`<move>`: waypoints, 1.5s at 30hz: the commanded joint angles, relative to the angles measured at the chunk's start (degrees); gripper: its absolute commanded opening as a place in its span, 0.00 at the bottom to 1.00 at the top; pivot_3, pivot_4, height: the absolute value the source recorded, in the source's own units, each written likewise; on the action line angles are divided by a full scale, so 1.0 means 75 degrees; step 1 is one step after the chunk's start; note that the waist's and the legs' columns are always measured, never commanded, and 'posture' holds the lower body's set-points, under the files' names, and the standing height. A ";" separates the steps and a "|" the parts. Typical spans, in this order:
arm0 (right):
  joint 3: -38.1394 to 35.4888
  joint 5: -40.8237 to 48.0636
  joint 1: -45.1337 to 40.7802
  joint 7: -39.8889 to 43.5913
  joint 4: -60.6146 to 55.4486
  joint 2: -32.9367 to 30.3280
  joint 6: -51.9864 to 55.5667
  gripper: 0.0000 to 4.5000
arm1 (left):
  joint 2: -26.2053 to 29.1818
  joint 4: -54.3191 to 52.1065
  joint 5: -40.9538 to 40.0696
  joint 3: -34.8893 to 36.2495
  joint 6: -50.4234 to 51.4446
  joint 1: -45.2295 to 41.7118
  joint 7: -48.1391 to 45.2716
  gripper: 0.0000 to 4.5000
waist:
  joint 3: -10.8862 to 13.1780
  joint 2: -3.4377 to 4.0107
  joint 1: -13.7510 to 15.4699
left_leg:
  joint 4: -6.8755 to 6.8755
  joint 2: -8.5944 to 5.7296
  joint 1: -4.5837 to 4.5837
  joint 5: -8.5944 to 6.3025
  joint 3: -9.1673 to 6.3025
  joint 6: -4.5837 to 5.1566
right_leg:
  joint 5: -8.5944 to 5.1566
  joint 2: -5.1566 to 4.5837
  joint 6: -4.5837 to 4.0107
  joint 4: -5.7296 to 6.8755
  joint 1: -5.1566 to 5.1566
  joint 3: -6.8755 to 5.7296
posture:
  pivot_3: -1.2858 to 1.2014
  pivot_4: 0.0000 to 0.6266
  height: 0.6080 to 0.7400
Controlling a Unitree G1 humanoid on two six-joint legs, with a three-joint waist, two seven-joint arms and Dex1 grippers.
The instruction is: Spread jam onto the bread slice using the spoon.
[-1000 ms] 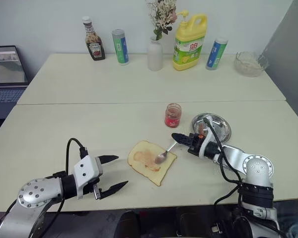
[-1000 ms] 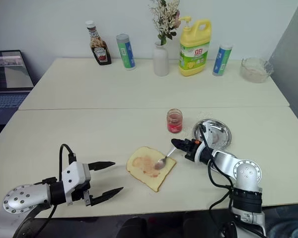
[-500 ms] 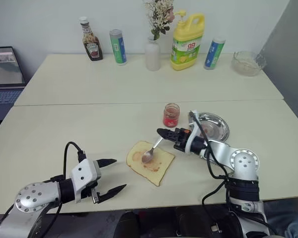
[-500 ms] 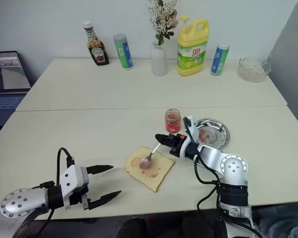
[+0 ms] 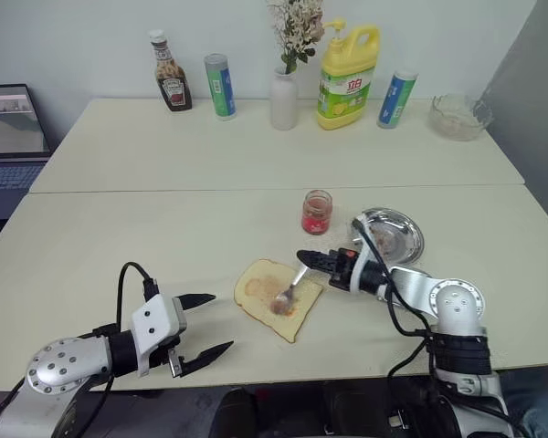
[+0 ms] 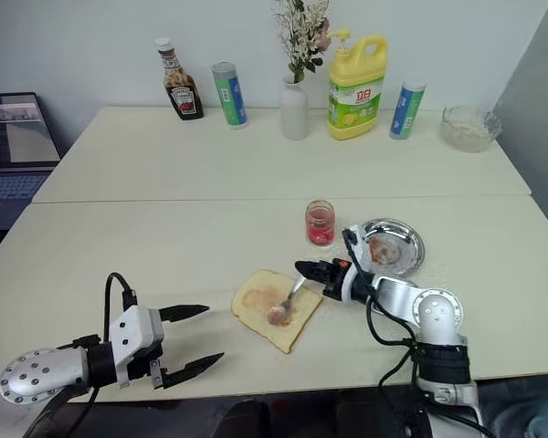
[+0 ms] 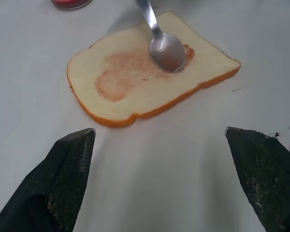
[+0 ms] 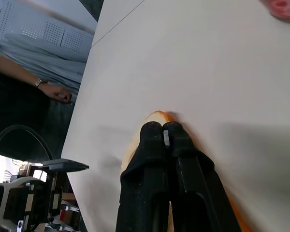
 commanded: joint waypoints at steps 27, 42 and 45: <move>-0.0911 0.2186 0.0238 -0.1398 -0.1210 -0.0356 -0.1458 0.00 | 0.0419 -0.1071 -0.1383 0.0073 0.1365 -0.1765 0.0051 1.00 | 0.0001 -0.0001 0.0024 | 0.0000 -0.0002 -0.0001 0.0000 -0.0001 0.0000 | -0.0001 0.0002 0.0002 0.0002 0.0001 0.0000 | 0.52 0.24 1.00; -0.2652 0.0841 0.0689 -0.0255 -0.0199 -0.2756 -0.3332 0.00 | -0.0473 -0.0009 -0.0803 -0.2526 0.2171 -0.5592 0.0233 1.00 | 0.0002 -0.0001 0.0042 | 0.0015 -0.0012 0.0002 0.0001 0.0002 0.0000 | 0.0001 0.0008 0.0009 -0.0001 0.0017 0.0006 | 0.52 0.24 1.00; -0.2436 0.0194 0.0412 0.0226 0.0512 -0.2749 -0.3612 0.00 | -0.0612 0.0174 -0.0676 -0.2799 0.2262 -0.5932 0.0181 1.00 | 0.0003 0.0000 0.0018 | 0.0015 -0.0005 0.0004 0.0001 0.0000 0.0001 | 0.0002 0.0019 0.0008 0.0003 0.0016 0.0010 | 0.52 0.24 1.00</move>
